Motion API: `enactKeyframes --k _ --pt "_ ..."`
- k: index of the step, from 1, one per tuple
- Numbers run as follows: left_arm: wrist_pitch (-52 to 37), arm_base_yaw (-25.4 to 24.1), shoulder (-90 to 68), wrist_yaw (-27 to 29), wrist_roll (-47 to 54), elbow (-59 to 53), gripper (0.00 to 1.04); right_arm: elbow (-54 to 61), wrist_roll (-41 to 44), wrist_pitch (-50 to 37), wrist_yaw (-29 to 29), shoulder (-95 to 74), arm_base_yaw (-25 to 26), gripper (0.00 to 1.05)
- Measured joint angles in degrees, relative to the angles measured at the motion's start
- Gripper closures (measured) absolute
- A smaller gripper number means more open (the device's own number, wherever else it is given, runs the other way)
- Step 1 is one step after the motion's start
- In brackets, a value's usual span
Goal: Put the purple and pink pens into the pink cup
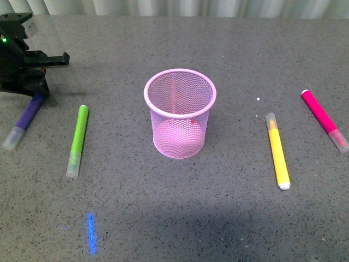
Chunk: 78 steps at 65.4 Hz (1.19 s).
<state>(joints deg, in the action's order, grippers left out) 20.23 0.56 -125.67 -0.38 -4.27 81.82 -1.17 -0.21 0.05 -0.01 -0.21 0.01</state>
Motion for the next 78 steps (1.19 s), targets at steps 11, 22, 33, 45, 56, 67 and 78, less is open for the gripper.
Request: enactKeyframes --k 11,22,33,45,56,67,78 --pt "-0.15 -0.33 0.81 -0.07 0.07 -0.5 0.96 0.0 0.0 0.0 0.02 0.0 0.0 0.07" --pt "-0.24 -0.79 3.19 -1.42 0.2 -1.22 0.96 0.0 0.0 0.0 0.0 0.0 0.0 0.07" --pt "-0.04 -0.79 9.64 -3.45 0.52 -1.01 0.96 0.0 0.0 0.0 0.0 0.0 0.0 0.07" --pt "0.17 1.18 18.91 -4.85 1.22 2.16 0.97 0.0 0.0 0.0 0.02 0.0 0.0 0.07" --pt "-3.91 5.64 22.56 -5.55 -0.85 2.86 0.97 0.0 0.0 0.0 0.0 0.0 0.0 0.07" --pt "-10.84 13.84 23.23 -3.76 -2.95 0.74 0.97 0.0 0.0 0.0 0.0 0.0 0.0 0.07" --pt "-17.18 22.36 23.12 -2.67 -7.13 -2.62 0.97 0.0 0.0 0.0 0.02 0.0 0.0 0.07"
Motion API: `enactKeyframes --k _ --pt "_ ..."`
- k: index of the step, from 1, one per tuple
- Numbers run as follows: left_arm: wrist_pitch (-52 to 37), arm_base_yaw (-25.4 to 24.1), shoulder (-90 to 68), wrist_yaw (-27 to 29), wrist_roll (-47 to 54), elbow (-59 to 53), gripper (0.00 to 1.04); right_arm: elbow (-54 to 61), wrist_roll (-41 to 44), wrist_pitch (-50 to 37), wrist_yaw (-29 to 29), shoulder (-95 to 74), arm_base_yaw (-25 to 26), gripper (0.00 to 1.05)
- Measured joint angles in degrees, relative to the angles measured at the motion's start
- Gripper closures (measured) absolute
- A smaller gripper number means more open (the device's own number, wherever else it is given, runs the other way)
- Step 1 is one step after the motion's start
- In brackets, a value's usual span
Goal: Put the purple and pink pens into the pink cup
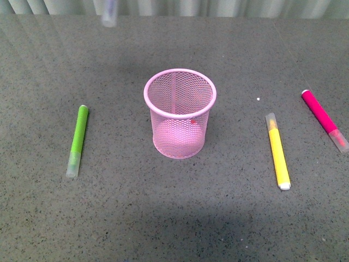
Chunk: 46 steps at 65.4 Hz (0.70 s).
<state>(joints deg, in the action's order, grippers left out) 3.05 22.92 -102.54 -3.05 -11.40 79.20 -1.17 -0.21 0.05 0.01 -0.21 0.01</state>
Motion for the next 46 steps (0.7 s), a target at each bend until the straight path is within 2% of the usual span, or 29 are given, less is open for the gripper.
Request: enactKeyframes --k 5,11,46 --pt "-2.58 3.48 -0.46 0.96 -2.03 -1.09 0.97 0.0 0.0 0.0 0.0 0.0 0.0 0.07" --pt "-4.46 5.42 -1.22 1.55 -3.26 -2.16 0.97 0.0 0.0 0.0 -0.02 0.0 0.0 0.07" --pt "-10.62 7.28 -2.97 3.28 -1.7 -10.23 0.97 0.0 0.0 0.0 -0.02 0.0 0.0 0.07"
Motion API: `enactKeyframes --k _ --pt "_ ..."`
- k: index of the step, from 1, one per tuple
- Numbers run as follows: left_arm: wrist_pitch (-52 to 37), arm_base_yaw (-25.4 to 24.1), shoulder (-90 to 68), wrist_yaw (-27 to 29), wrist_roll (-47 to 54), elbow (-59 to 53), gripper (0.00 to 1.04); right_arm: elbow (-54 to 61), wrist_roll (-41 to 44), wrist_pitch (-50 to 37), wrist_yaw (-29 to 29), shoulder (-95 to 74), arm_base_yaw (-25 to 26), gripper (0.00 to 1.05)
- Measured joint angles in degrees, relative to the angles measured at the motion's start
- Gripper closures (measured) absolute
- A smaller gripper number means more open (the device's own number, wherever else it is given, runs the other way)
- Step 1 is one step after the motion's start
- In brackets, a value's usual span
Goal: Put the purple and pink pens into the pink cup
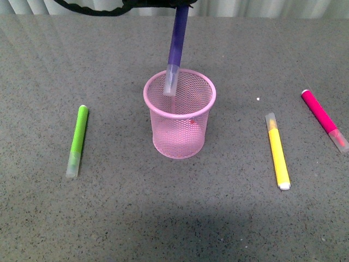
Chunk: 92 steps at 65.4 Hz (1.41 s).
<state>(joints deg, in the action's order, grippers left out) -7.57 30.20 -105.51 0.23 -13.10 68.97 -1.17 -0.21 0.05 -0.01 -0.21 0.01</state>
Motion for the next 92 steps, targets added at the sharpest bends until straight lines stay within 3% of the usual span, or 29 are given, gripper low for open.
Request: enactKeyframes --k 14,23,46,57,69,77,83,86,92 --pt "-1.95 0.39 -0.74 0.22 -0.02 -2.08 0.97 0.0 0.0 0.0 0.0 0.0 0.0 0.07" --pt "-2.64 0.39 -0.63 -0.22 -0.17 -4.17 0.64 0.0 -0.02 0.0 0.0 0.0 0.0 0.07" --pt "-2.64 -2.95 8.66 0.96 -6.75 -11.87 0.07 0.0 0.0 0.0 0.02 0.0 0.0 0.07" --pt "-2.69 -8.31 18.97 3.89 -10.71 -19.5 0.08 0.0 0.0 0.0 0.0 0.0 0.0 0.07" --pt "-0.31 -18.36 36.44 7.06 -16.74 -33.31 0.08 0.0 0.0 0.0 0.0 0.0 0.0 0.07" --pt "0.85 -24.57 47.21 9.29 -14.75 -44.46 0.09 0.0 0.0 0.0 0.0 0.0 0.0 0.07" --pt "-25.75 -29.75 52.37 1.27 -1.25 -60.98 0.28 0.0 0.0 0.0 -0.02 0.04 0.0 0.07" --pt "-28.24 -29.88 57.48 0.42 3.48 -65.42 0.35 0.0 -0.02 0.0 0.0 0.07 0.0 0.07" --pt "-22.6 -29.92 70.62 -0.22 8.66 -68.61 0.52 0.0 -0.02 0.0 0.02 -0.11 0.0 0.07"
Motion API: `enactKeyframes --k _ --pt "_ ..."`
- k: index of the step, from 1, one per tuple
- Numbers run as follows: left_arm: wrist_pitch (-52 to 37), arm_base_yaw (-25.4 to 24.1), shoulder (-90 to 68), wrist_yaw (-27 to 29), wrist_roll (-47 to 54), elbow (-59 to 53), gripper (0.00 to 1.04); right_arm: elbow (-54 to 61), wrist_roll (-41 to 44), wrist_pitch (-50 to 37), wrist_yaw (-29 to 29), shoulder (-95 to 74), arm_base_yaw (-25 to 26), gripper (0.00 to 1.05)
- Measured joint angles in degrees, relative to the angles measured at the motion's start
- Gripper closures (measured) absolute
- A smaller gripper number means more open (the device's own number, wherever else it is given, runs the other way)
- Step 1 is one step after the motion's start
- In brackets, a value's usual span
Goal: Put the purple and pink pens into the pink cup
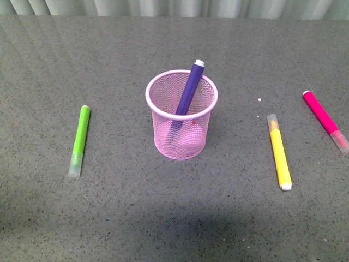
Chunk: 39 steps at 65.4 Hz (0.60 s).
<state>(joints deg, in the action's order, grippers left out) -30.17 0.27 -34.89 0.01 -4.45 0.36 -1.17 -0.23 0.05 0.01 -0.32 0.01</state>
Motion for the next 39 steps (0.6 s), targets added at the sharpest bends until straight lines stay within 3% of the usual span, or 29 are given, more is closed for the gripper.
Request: enactKeyframes --k 7,15,39 --pt "5.22 -0.13 9.81 -0.02 2.99 -0.04 0.8 0.0 0.02 0.0 -0.09 0.11 0.0 0.07" --pt "8.72 -0.13 13.33 0.0 3.39 -0.04 1.03 0.0 0.02 0.0 0.0 0.13 0.0 0.07" --pt "16.52 -0.13 21.35 0.0 3.8 -0.04 1.03 0.0 0.02 0.0 0.0 0.15 0.0 0.07"
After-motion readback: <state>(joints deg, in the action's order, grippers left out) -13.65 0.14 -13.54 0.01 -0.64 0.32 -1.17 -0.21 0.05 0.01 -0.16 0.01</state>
